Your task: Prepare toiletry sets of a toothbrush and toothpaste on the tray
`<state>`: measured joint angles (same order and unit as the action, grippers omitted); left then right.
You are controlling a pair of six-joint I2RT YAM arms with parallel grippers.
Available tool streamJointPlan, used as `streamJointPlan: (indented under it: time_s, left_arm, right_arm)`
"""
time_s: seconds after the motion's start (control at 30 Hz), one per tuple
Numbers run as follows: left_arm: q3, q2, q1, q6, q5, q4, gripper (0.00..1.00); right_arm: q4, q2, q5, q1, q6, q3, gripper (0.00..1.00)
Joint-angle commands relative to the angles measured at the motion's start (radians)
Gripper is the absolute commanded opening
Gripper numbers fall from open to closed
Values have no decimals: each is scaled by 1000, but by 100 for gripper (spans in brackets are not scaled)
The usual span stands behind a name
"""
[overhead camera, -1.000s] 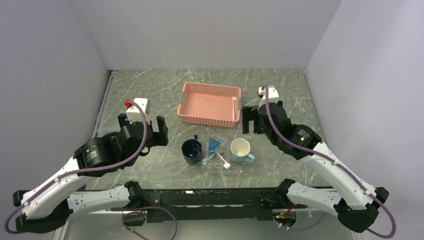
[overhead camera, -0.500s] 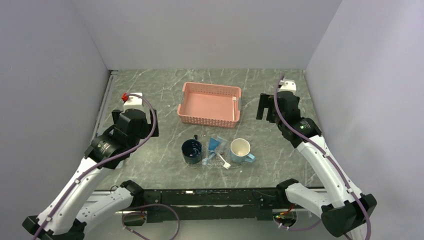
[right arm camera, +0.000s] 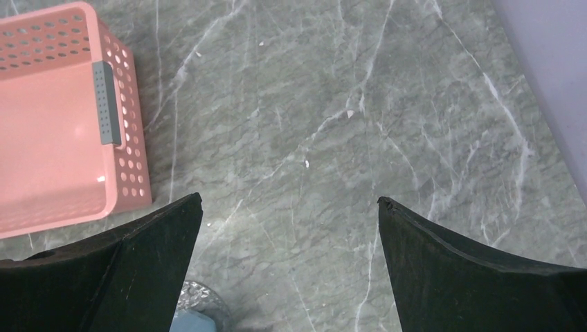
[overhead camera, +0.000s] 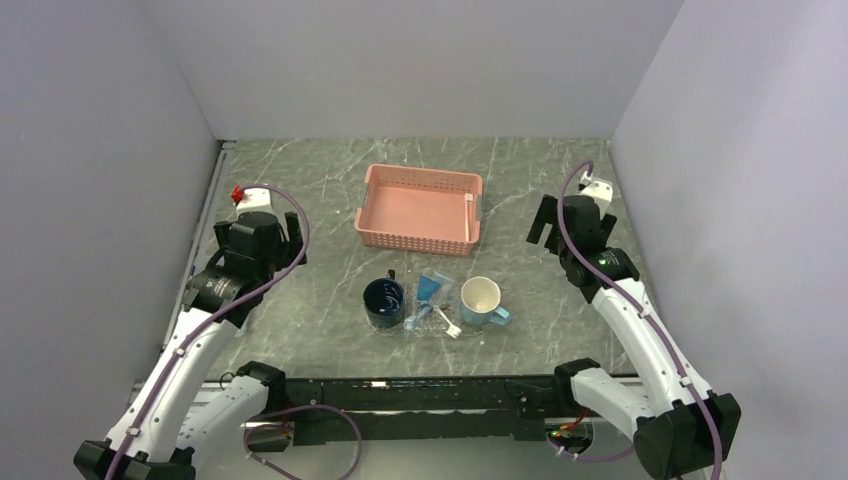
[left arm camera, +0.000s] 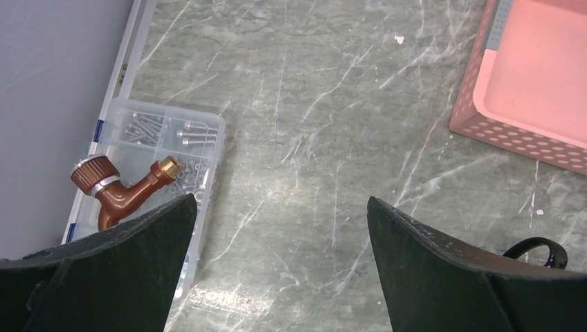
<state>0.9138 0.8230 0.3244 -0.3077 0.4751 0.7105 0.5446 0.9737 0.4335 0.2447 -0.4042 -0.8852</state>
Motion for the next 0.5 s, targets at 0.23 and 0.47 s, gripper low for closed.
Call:
streamJointPlan:
  time_s: [0.23, 0.47]
  left_arm:
    - [-14, -25, -10, 10, 4, -65, 98]
    - [-15, -25, -10, 8, -6, -61, 98]
  right_arm:
    - [-48, -60, 47, -1, -15, -17, 100]
    - [-41, -81, 69, -1, -27, -8, 100]
